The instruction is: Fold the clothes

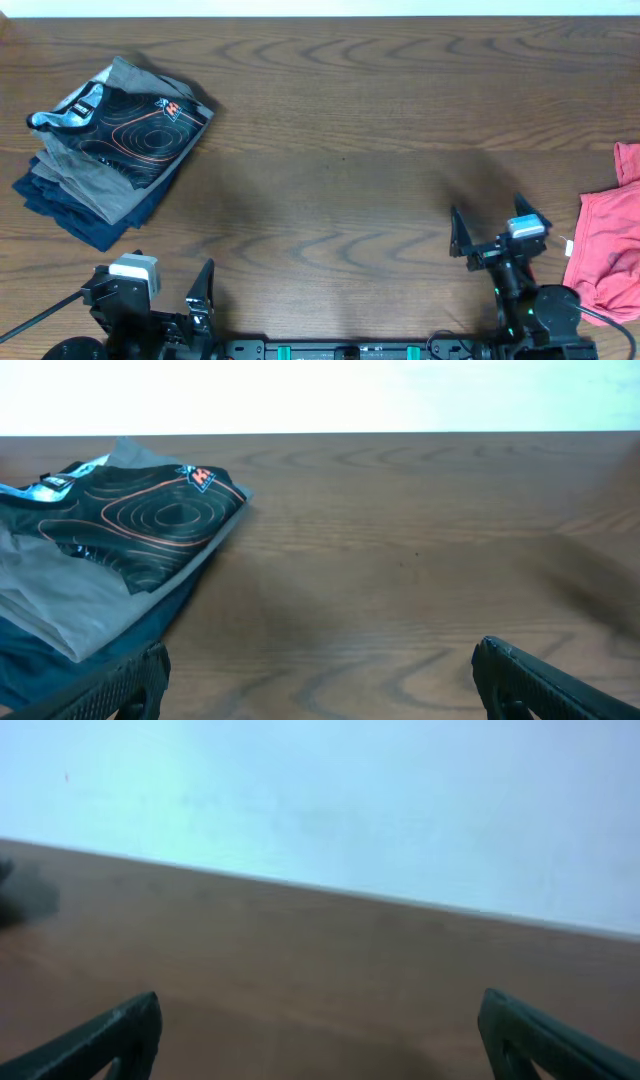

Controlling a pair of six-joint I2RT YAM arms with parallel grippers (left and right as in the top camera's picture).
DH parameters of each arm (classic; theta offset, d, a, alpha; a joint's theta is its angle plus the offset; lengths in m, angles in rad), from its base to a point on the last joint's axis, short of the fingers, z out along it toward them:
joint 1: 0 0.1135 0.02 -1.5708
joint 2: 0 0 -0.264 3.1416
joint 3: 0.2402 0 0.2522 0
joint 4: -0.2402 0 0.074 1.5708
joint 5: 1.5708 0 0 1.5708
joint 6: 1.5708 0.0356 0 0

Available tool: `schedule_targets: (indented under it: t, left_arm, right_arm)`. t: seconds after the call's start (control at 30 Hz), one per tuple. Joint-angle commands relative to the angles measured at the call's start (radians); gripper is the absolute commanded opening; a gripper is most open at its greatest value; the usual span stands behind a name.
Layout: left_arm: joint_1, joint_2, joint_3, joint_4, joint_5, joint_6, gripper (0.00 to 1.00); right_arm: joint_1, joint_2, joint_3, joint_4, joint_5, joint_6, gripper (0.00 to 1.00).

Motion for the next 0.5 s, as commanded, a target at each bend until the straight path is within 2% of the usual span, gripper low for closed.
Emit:
schedule_targets:
  t: [0.0, 0.1, 0.47]
  left_arm:
    - [-0.004, -0.005, -0.005, 0.000, -0.011, 0.018, 0.98]
    - [-0.004, -0.005, -0.005, 0.000, -0.011, 0.018, 0.98]
    - [-0.004, -0.005, -0.005, 0.000, -0.011, 0.018, 0.98]
  right_arm:
    - [0.021, -0.006, -0.090, 0.086, -0.021, -0.101, 0.99]
    - [0.023, -0.006, -0.109, 0.032, -0.059, -0.183, 0.99]
    - [0.034, -0.006, -0.109, 0.032, -0.051, -0.185, 0.99]
